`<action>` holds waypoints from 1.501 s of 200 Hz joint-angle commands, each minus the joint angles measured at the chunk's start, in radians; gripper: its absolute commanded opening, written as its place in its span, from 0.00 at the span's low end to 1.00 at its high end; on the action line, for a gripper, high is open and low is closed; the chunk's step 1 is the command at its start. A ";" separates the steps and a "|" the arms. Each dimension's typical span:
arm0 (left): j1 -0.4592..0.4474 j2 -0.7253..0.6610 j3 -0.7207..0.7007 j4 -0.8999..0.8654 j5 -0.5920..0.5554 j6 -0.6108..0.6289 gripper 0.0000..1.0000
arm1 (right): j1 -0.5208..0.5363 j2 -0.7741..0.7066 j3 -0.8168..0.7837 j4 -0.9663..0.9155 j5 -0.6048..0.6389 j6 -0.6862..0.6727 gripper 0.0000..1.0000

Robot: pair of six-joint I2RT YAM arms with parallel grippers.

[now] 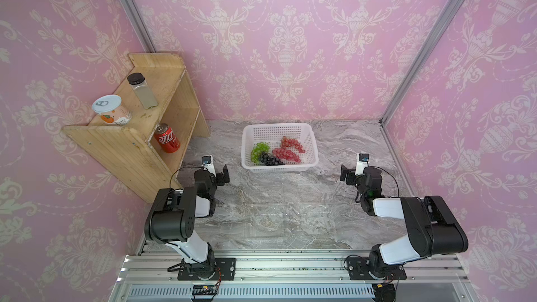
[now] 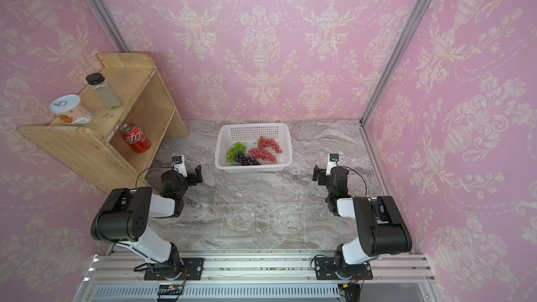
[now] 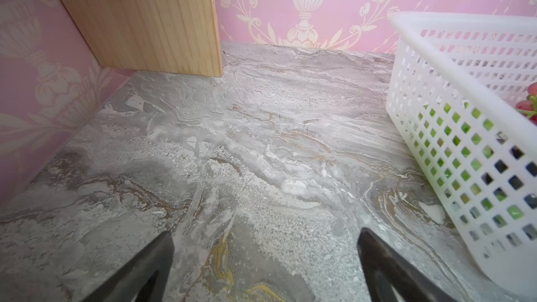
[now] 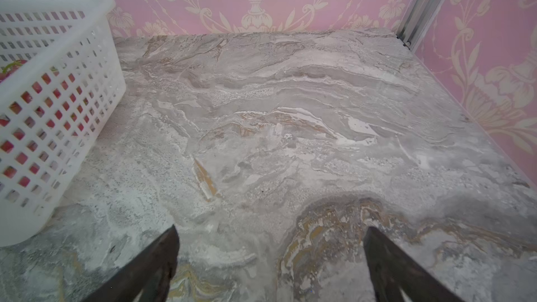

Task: Pack grapes into containers
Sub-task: Pick up the grape from the basket.

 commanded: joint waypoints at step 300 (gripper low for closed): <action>-0.312 -0.426 0.427 -0.931 -0.156 -0.169 0.85 | 0.336 0.135 1.078 -1.101 -0.164 -0.043 0.99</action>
